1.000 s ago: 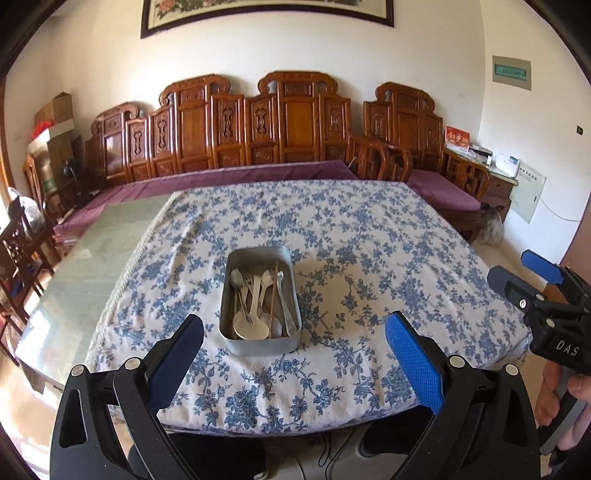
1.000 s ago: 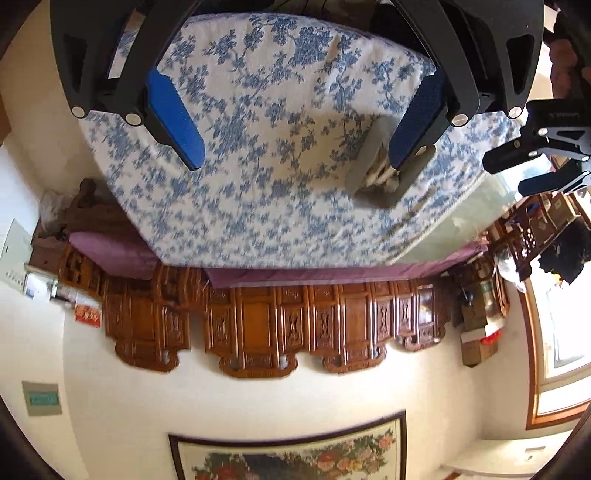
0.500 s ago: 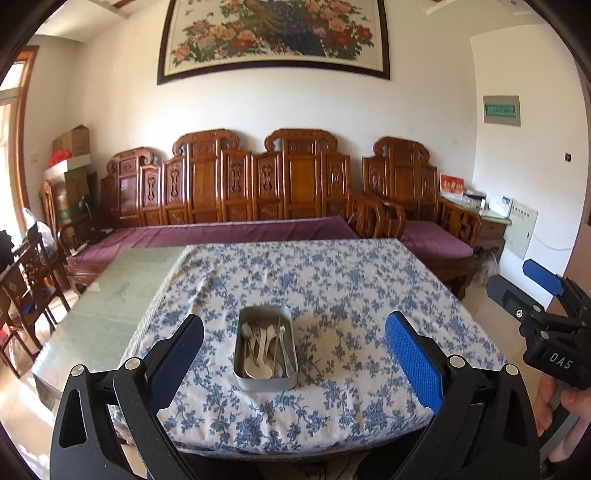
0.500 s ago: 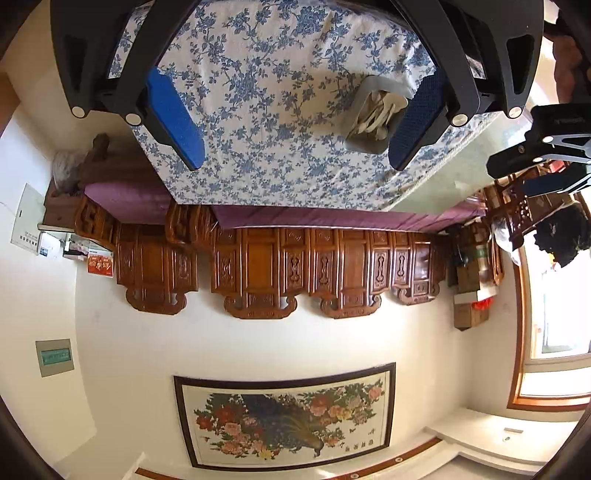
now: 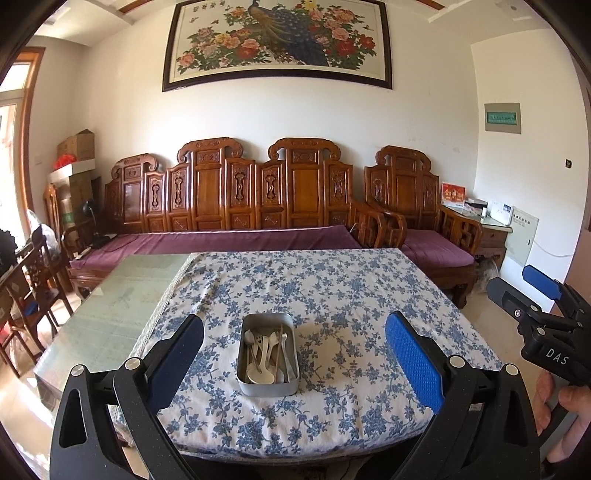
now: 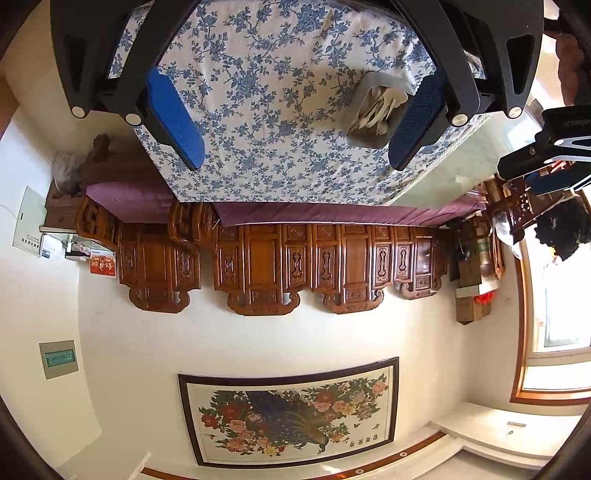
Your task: Organize utensils
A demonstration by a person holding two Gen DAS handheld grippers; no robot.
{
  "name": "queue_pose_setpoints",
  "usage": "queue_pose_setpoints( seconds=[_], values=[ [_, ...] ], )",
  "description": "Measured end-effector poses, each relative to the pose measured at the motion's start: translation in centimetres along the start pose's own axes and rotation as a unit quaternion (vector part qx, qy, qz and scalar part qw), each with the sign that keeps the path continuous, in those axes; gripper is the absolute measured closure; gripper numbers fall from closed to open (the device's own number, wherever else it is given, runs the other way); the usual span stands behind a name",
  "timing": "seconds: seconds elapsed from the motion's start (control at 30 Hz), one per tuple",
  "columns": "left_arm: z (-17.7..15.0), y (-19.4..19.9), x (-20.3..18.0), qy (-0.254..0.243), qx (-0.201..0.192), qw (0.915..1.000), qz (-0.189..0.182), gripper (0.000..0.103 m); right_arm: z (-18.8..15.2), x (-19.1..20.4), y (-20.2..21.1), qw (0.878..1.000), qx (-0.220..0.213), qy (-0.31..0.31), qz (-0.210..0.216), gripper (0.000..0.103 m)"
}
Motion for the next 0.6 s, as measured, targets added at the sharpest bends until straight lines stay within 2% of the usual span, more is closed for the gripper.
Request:
queue_pose_setpoints(
  seconds=[0.6],
  values=[
    [-0.24,-0.04,-0.11,-0.002,0.000,1.0000,0.002,0.008,-0.03,0.40,0.01,1.000,0.001,-0.002,0.002,0.003]
  ],
)
Point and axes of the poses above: each gripper's, at about its wrist camera, not at the fingertips, and y roughly against the way its jaws point, x to its left, z to its top, the point moved 3 cm from there along -y, roughly the way its jaws point, and after that the axes turned 3 degrees about -x, right-handed, at the moved point
